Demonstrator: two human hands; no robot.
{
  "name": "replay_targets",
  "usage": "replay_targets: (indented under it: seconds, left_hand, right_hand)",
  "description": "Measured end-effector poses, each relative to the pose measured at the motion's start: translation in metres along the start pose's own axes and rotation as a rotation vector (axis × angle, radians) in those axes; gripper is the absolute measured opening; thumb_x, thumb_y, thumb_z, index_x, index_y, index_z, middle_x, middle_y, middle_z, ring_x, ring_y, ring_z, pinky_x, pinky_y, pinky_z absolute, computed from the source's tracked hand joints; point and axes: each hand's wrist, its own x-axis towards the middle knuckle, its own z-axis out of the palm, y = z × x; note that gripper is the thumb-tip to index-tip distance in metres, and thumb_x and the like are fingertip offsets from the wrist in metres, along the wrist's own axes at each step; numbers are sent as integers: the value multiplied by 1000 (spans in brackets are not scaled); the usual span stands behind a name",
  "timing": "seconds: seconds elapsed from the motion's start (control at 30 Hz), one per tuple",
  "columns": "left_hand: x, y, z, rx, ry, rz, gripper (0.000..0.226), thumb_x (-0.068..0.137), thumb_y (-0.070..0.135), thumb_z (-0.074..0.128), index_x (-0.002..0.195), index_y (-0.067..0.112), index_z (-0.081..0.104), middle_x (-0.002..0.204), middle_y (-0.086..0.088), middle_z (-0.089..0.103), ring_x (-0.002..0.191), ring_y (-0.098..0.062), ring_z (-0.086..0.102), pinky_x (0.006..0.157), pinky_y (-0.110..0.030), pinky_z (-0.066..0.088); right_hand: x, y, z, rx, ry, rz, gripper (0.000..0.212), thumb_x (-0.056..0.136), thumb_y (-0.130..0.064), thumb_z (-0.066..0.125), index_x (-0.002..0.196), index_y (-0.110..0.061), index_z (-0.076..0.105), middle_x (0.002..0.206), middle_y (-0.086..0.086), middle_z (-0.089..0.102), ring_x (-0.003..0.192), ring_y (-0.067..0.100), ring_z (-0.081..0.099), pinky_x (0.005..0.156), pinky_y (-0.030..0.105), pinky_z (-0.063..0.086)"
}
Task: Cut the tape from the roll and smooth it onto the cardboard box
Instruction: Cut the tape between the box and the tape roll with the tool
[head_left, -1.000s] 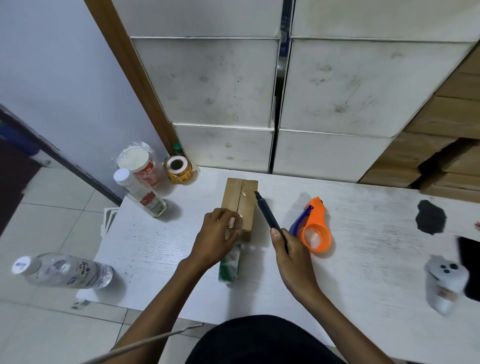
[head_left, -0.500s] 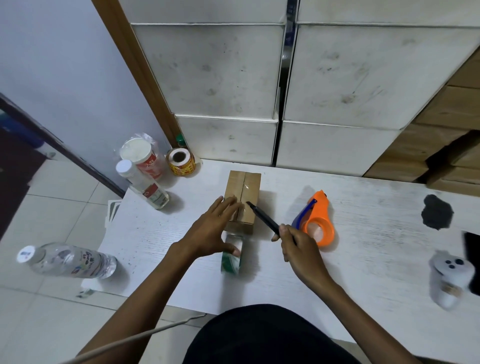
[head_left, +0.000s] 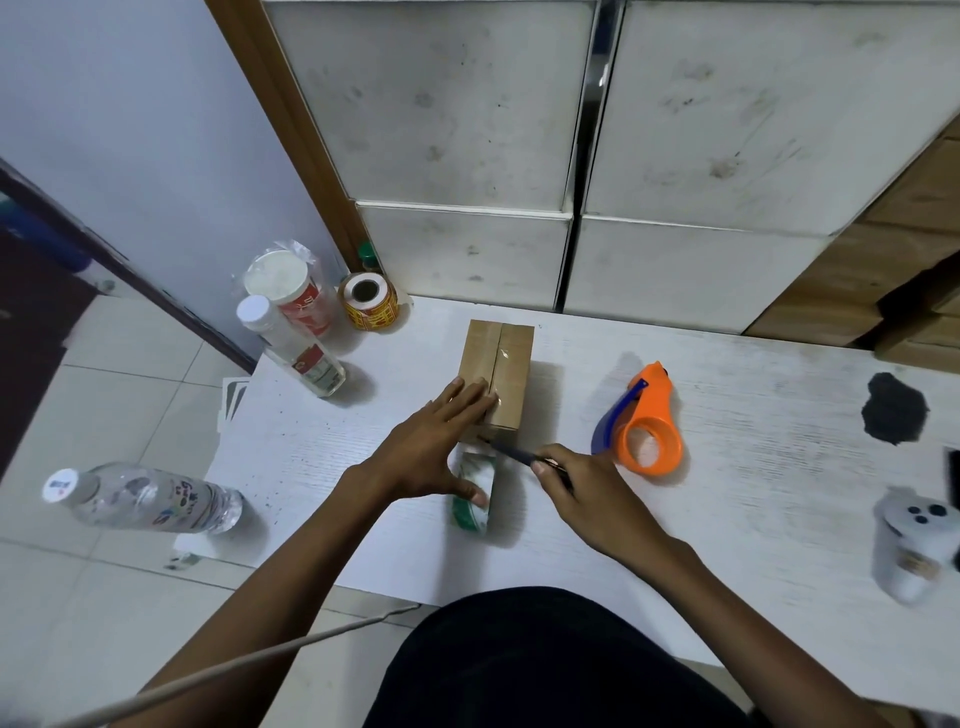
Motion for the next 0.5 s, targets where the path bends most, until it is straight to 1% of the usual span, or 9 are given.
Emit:
replay_targets:
  seconds: [0.1,0.17,0.23,0.3,0.4,0.5]
  left_hand:
    - [0,1,-1,14,-12,-2,127,60,69,79,158,32,7,164,17,-7,152,-11,-13,114,-36,33]
    - [0,2,-1,17,-15,-10,127,60,69,79,158,32,6,165,16,-7,152,-11,-13,114,-38,34]
    - [0,1,0,16,-14,-8,128,60,70,78,158,33,6,165,16,-7,152,-11,-13,114,-41,34]
    - [1,0,0,15,-15,-5,128,59,71,78,158,34,6,164,17,-8,151,-10,-14,113,-42,36]
    - [1,0,0,22,-24,-12,128,59,70,79,158,33,6,164,17,-8,151,-10,-15,114,-43,36]
    - [1,0,-1,16,-25,-18,128,59,70,78,158,33,6,164,16,-7,152,-11,-13,116,-46,35]
  right_hand:
    - [5,-7,3,-30,-28,-31,25,101,-29,47,115,-22,66,68,-16,56,59,5,52,54,20,34]
    - [9,-11,5,-43,-23,-47,28,100,-29,46,118,-24,67,80,-8,67,66,10,57,57,27,41]
    - [12,-13,7,-69,-13,-58,29,99,-30,45,118,-26,68,89,0,73,71,17,61,59,36,49]
    - [15,-14,10,-121,-8,-70,30,99,-33,44,118,-27,67,92,4,74,74,20,63,60,39,52]
    - [21,-15,15,-179,-6,-67,31,99,-34,43,117,-25,67,93,5,74,77,23,64,59,36,50]
    - [23,-17,18,-220,-5,-48,30,98,-37,41,112,-26,66,91,5,73,77,26,65,59,38,52]
